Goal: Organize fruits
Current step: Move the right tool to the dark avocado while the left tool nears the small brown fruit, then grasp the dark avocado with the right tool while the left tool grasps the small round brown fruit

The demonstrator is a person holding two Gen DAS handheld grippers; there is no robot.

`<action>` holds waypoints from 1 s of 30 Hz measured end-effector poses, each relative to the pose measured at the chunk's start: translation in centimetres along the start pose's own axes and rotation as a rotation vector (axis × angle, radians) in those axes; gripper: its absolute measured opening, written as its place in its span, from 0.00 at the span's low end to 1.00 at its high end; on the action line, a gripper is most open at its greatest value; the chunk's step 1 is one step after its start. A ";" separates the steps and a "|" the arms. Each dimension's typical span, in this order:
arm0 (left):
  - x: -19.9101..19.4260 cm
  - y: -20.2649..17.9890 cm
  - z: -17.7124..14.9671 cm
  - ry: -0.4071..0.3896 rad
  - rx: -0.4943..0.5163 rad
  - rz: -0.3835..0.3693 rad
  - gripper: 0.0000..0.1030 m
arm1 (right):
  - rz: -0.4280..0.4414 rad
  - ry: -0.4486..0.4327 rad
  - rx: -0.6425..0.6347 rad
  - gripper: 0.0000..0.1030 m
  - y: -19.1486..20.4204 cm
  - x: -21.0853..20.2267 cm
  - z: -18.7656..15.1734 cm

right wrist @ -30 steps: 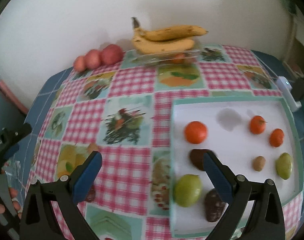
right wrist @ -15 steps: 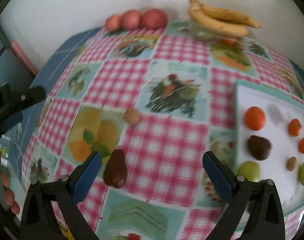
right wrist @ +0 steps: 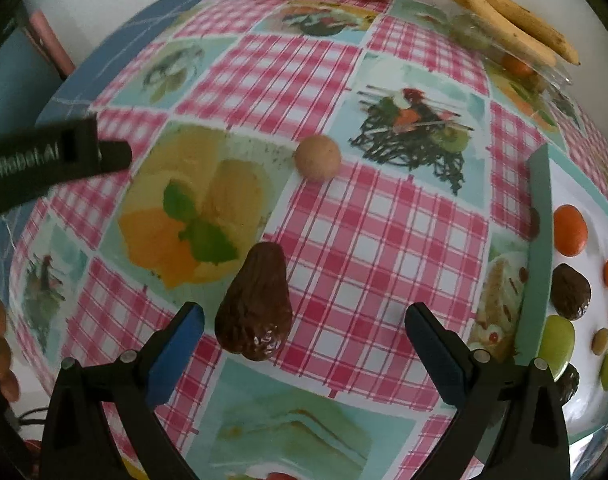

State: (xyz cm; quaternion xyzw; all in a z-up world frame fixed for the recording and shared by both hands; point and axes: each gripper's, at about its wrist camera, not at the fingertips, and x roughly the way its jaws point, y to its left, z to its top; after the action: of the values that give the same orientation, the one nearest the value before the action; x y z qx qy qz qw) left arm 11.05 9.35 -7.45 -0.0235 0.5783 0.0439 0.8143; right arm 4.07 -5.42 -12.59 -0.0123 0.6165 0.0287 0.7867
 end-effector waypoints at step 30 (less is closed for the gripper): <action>-1.4 -3.8 0.5 -0.074 0.055 -0.117 0.99 | -0.019 -0.050 0.034 0.35 -3.7 -1.8 0.1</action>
State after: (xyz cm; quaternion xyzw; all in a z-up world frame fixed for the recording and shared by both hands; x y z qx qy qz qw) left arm 11.41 5.56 -6.02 -0.0331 0.5463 -0.0187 0.8367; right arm 3.91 -9.17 -10.90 -0.0042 0.5969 0.0108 0.8022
